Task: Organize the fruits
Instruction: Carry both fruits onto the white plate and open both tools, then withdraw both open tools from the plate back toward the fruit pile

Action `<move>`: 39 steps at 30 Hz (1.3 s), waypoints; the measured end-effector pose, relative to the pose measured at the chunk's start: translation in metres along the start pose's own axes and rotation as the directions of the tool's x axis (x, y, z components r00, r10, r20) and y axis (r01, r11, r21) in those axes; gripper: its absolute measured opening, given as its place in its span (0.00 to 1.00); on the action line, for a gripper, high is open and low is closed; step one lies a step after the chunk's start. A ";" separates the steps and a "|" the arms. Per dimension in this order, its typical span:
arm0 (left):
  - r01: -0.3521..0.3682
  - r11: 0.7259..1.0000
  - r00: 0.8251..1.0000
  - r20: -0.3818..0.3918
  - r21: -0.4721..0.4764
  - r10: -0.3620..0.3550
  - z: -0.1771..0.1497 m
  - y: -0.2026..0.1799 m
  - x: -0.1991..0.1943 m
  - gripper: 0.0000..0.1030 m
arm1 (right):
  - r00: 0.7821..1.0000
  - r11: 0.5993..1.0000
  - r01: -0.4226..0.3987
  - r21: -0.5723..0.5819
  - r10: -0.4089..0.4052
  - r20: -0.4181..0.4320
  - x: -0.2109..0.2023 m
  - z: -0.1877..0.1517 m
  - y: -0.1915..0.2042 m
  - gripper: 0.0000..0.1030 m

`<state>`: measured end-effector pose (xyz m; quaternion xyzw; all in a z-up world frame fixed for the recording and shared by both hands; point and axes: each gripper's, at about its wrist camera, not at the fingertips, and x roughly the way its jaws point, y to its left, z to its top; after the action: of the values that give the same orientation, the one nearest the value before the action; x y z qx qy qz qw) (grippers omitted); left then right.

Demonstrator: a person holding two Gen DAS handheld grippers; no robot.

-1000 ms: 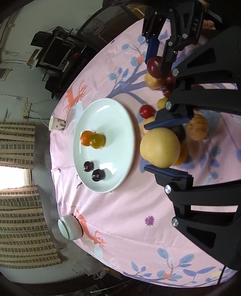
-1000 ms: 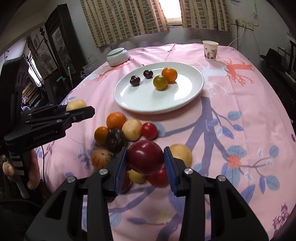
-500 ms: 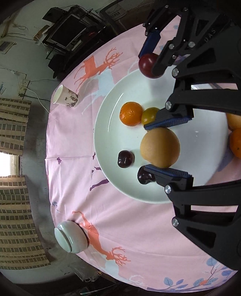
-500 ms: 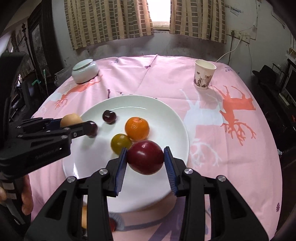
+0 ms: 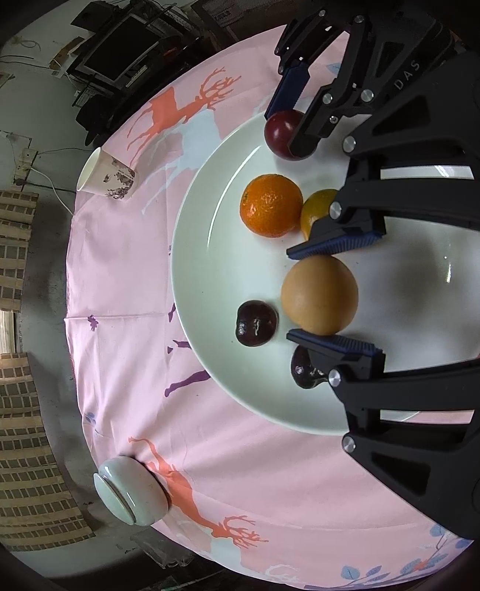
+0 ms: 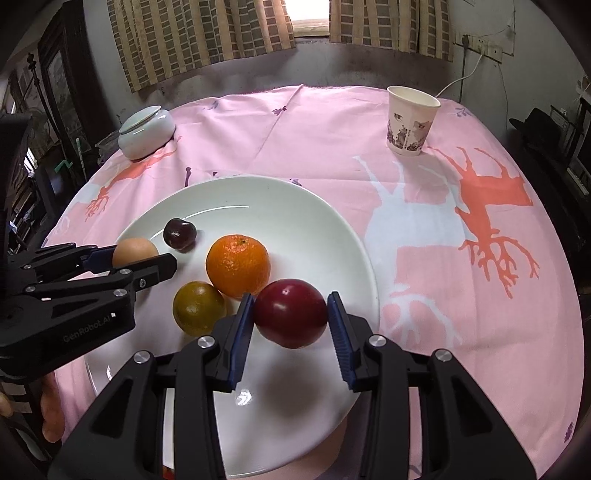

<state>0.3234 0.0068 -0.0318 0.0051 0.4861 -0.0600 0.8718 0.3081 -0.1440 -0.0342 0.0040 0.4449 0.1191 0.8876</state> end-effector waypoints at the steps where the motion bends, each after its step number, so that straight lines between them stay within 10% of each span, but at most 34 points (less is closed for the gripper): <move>1: -0.004 1.000 1.000 -0.002 0.000 0.004 0.000 0.000 0.002 0.39 | 1.000 1.000 0.001 0.000 -0.001 -0.004 0.002 0.001 0.000 0.40; 8: 0.011 0.999 1.000 0.018 -0.033 -0.011 0.004 0.008 -0.010 0.67 | 0.999 1.000 0.019 -0.013 -0.019 0.044 -0.003 0.005 -0.001 0.64; 16: 0.034 0.998 0.989 0.145 -0.053 -0.026 -0.037 0.024 -0.095 0.85 | 0.994 0.999 0.024 -0.046 -0.019 0.106 -0.060 -0.007 0.012 0.65; 20: -0.008 0.996 0.978 0.207 -0.091 0.026 -0.092 0.033 -0.129 0.95 | 0.986 0.989 0.075 -0.125 -0.055 0.155 -0.103 -0.052 0.036 0.98; 29: -0.061 0.995 0.987 0.143 -0.074 0.071 -0.217 0.033 -0.132 0.96 | 0.985 0.984 0.154 -0.086 -0.146 0.090 -0.124 -0.173 0.037 0.99; 39: -0.052 0.999 0.987 0.156 0.009 0.049 -0.258 0.023 -0.148 0.96 | 0.991 0.994 0.109 0.024 -0.111 0.068 -0.125 -0.184 0.026 0.99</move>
<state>0.0305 0.0614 -0.0429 0.0185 0.4160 -0.0414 0.9082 0.0856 -0.1638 -0.0441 -0.0073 0.4145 0.0651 0.9077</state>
